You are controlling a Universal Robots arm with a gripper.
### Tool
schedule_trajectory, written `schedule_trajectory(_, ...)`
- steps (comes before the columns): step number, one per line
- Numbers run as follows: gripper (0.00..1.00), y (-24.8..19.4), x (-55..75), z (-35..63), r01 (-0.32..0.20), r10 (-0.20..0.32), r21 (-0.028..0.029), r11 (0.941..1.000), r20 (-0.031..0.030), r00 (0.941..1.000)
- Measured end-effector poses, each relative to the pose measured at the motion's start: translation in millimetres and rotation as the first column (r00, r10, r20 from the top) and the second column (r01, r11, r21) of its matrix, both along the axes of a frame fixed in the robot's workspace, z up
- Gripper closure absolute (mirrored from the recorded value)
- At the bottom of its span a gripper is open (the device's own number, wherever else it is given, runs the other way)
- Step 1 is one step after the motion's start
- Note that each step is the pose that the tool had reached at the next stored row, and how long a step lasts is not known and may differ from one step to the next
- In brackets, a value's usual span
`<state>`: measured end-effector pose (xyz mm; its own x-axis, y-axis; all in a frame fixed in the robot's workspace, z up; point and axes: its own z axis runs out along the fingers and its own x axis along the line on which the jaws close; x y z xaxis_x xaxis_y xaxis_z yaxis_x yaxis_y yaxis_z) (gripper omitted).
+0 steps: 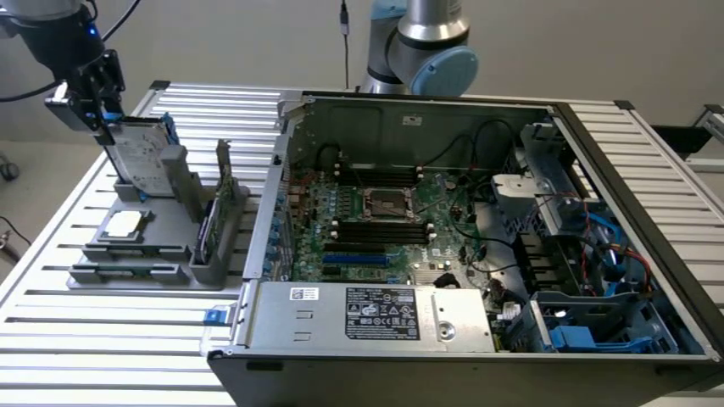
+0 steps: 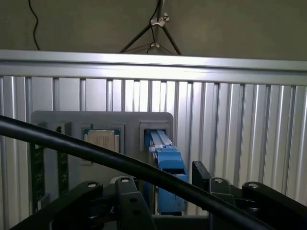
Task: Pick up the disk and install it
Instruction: 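Pick up the disk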
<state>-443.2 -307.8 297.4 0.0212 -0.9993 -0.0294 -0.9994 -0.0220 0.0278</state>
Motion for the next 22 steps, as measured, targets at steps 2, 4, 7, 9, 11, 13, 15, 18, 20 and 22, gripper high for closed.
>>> schedule_trajectory(2,0.46,-0.1,0.9,-1.2,0.0,0.0,0.0,1.0,-0.0012,1.0)
schedule_trajectory(4,0.46,0.0,2.0,-2.3,0.0,0.0,0.0001,1.0,-0.0015,1.0)
schedule_trajectory(7,0.46,0.0,3.6,-4.8,0.0,0.0,0.0,1.0,-0.0016,1.0)
schedule_trajectory(9,0.46,0.0,3.7,-7.1,0.0,0.0,0.0,1.0,-0.0018,1.0)
schedule_trajectory(11,0.46,-0.1,3.7,-9.5,0.0,0.0,0.0,1.0,-0.0017,1.0)
schedule_trajectory(13,0.46,0.0,3.7,-12.0,0.0,0.0,0.0,1.0,-0.0018,1.0)
schedule_trajectory(15,0.46,0.1,3.7,-13.5,0.0,0.0,0.0,1.0,-0.002,1.0)
schedule_trajectory(18,0.46,1.2,3.7,-14.5,0.0,0.0,0.0,1.0,-0.003,1.0)
schedule_trajectory(20,0.46,2.1,3.7,-15.2,0.0,0.0,0.0001,1.0,-0.0037,1.0)
schedule_trajectory(22,0.46,2.3,3.7,-15.6,0.0,0.0,0.0,1.0,-0.0051,1.0)
